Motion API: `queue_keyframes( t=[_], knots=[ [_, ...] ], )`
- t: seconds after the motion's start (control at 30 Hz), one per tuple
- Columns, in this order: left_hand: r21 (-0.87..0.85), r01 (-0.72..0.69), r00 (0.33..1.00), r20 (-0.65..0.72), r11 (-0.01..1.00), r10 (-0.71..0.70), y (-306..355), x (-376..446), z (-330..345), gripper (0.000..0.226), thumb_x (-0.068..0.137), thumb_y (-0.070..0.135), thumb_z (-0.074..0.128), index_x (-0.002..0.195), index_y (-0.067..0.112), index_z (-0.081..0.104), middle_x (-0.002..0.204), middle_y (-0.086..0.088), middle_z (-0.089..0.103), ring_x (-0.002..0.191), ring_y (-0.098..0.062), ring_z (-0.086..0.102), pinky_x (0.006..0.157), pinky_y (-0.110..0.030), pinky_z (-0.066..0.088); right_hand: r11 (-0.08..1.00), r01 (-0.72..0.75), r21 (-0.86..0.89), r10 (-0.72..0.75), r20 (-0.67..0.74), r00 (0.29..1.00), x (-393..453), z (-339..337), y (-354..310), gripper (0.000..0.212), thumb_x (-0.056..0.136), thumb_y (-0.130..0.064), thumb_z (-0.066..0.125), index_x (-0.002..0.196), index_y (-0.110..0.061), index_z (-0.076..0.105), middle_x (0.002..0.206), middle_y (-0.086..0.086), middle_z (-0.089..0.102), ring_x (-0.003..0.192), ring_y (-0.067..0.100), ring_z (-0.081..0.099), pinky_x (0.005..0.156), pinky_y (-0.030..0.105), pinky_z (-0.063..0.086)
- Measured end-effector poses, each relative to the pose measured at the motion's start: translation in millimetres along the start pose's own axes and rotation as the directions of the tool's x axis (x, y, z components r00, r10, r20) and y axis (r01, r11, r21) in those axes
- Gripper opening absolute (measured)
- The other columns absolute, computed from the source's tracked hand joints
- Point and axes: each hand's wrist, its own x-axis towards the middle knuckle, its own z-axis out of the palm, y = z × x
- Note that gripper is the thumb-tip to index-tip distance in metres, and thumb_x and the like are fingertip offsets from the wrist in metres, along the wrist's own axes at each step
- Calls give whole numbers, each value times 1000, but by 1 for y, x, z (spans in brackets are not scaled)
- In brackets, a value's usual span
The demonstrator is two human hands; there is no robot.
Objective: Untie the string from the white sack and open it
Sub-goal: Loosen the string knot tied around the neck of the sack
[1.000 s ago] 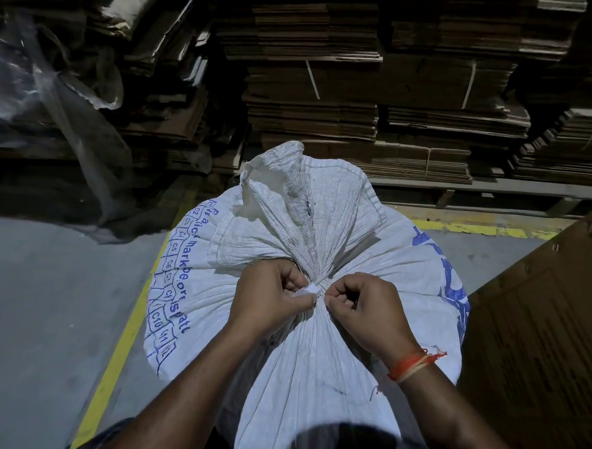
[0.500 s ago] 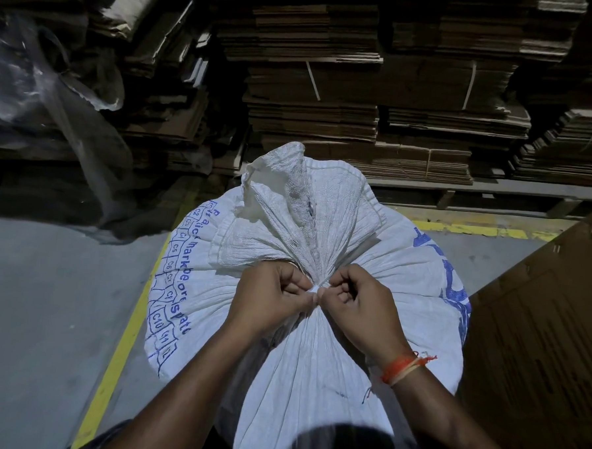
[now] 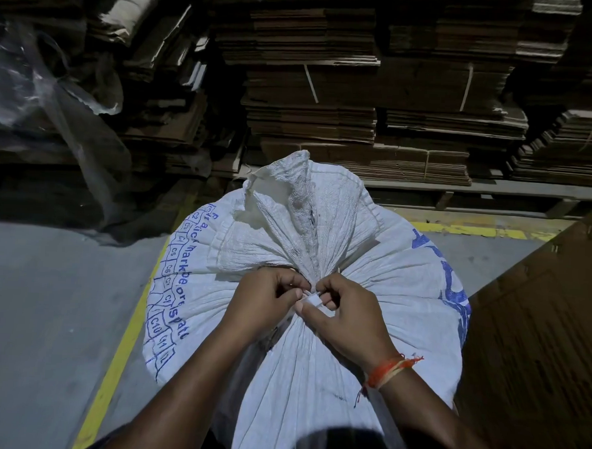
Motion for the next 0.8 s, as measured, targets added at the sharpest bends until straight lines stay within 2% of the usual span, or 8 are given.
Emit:
queue_keyframes(
  t=[0.13, 0.27, 0.4, 0.43, 0.5, 0.6, 0.7, 0.8],
  knots=[
    [23, 6, 1000, -1, 1000, -6, -1, -1, -1, 12, 89, 16, 72, 86, 23, 80, 74, 5, 78, 69, -13, 71, 64, -23, 50, 999, -18, 33, 19, -37, 999, 0, -1, -2, 33, 75, -50, 81, 79, -22, 64, 69, 2, 65, 65, 12, 60, 60, 26, 50],
    [-23, -9, 1000, -15, 1000, 9, 0, -3, 0, 6, 86, 25, 75, 81, 22, 78, 65, 6, 72, 60, -2, 61, 62, -23, 49, 996, -66, 54, 70, -92, 993, 1, 0, -3, 35, 76, -48, 79, 72, -19, 59, 65, 5, 63, 61, 17, 58, 58, 32, 49],
    [-7, 22, 998, -67, 1000, -22, -1, -3, -3, 13, 85, 28, 82, 75, 21, 76, 67, 4, 76, 60, -3, 63, 63, -24, 50, 990, -111, 85, 123, -145, 982, 3, -5, 3, 16, 70, -25, 73, 70, -18, 59, 60, -1, 56, 57, 12, 52, 56, 30, 44],
    [5, 22, 997, -80, 1000, -22, -1, -3, -4, 14, 84, 28, 82, 74, 21, 76, 66, 5, 75, 59, -2, 61, 62, -23, 48, 986, -130, 102, 144, -150, 978, 4, -8, 5, 12, 70, -18, 71, 72, -18, 60, 60, -3, 54, 56, 10, 50, 57, 27, 43],
    [13, 15, 997, -77, 1000, -14, -1, -4, -6, 14, 85, 27, 82, 74, 20, 76, 67, 4, 73, 59, -1, 59, 62, -21, 46, 977, -178, 120, 196, -162, 967, 6, -14, 7, 20, 73, -10, 72, 86, -21, 62, 62, -6, 54, 59, 10, 53, 58, 22, 42],
    [20, -12, 998, -60, 1000, 13, 1, -7, -6, 10, 85, 23, 80, 76, 23, 77, 64, 11, 71, 59, 3, 59, 62, -18, 46, 958, -246, 147, 271, -183, 945, 7, -21, 13, 29, 76, -10, 76, 100, -18, 64, 72, -1, 67, 72, 16, 65, 64, 20, 44],
    [18, -17, 994, -104, 1000, 19, 2, -15, -4, 5, 84, 22, 79, 80, 25, 79, 67, 9, 72, 60, 2, 59, 62, -16, 46, 942, -291, 168, 322, -204, 924, 3, -27, 18, 6, 76, -9, 75, 79, -14, 72, 68, -2, 69, 70, 17, 67, 63, 24, 45],
    [84, -2, 978, -206, 996, 19, 2, -29, -5, 4, 85, 30, 80, 88, 30, 79, 65, 10, 71, 60, 2, 62, 58, -14, 41, 930, -312, 196, 354, -235, 906, -9, -38, 19, 10, 76, -9, 73, 68, -15, 72, 63, 0, 72, 68, 20, 71, 63, 29, 53]
  ],
)
